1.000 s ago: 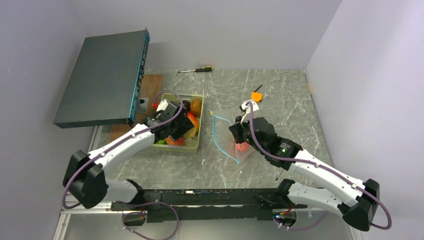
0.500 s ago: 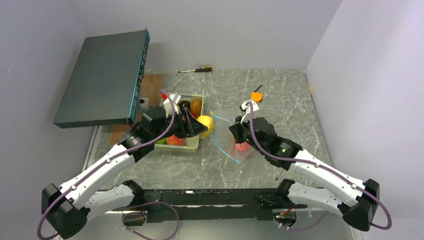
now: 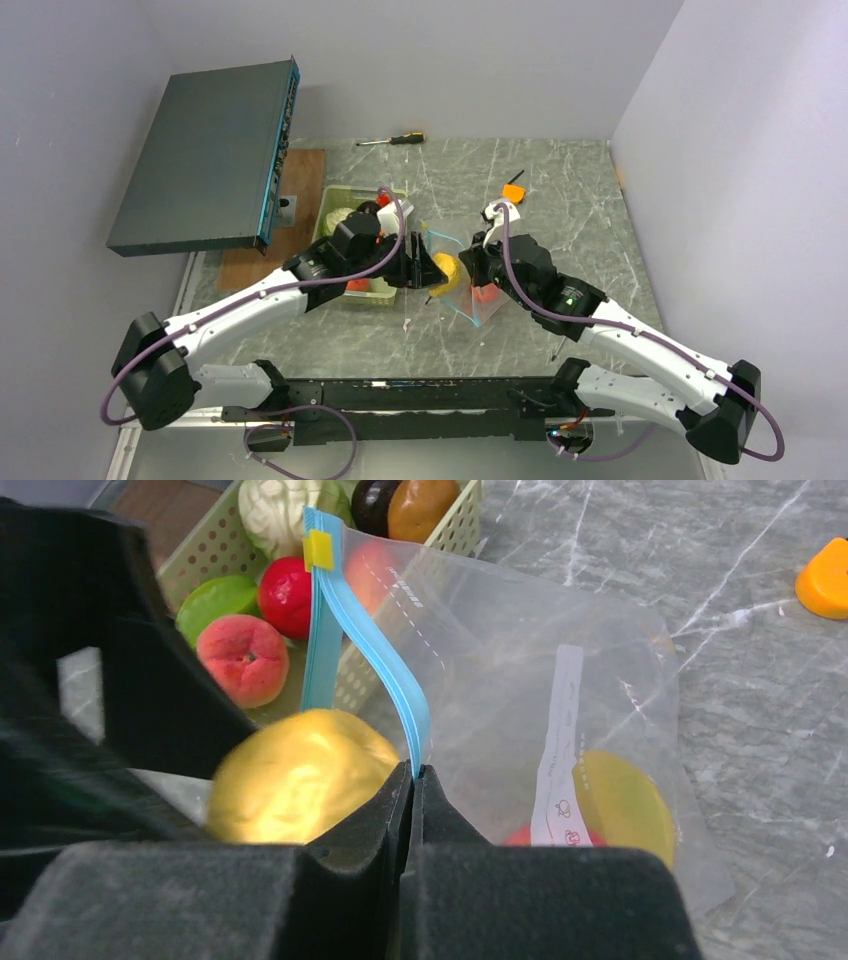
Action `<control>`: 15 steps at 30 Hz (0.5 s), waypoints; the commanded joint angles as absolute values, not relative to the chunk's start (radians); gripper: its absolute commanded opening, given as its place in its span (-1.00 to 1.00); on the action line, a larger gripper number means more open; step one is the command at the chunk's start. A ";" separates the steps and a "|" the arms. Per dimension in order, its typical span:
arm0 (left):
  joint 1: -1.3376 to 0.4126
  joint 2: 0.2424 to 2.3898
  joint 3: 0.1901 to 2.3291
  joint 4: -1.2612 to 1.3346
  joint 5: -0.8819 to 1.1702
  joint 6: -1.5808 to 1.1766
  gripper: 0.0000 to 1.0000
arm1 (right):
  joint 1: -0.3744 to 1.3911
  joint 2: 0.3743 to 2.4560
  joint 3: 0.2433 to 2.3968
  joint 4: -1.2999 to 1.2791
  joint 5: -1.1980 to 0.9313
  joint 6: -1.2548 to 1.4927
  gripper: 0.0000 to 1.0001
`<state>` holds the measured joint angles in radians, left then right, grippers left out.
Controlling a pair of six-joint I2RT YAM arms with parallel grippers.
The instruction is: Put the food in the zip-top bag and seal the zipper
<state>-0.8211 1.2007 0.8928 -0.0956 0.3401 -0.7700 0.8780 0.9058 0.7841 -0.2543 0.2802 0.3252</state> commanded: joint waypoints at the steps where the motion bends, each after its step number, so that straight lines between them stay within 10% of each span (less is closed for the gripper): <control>1: -0.833 1.258 0.966 -0.156 0.273 -0.759 -0.28 | 0.881 0.872 0.810 -0.219 0.266 0.338 -1.00; 15: -0.842 1.328 1.026 -0.137 0.231 -0.803 0.10 | 0.881 0.861 0.791 -0.218 0.270 0.338 -1.00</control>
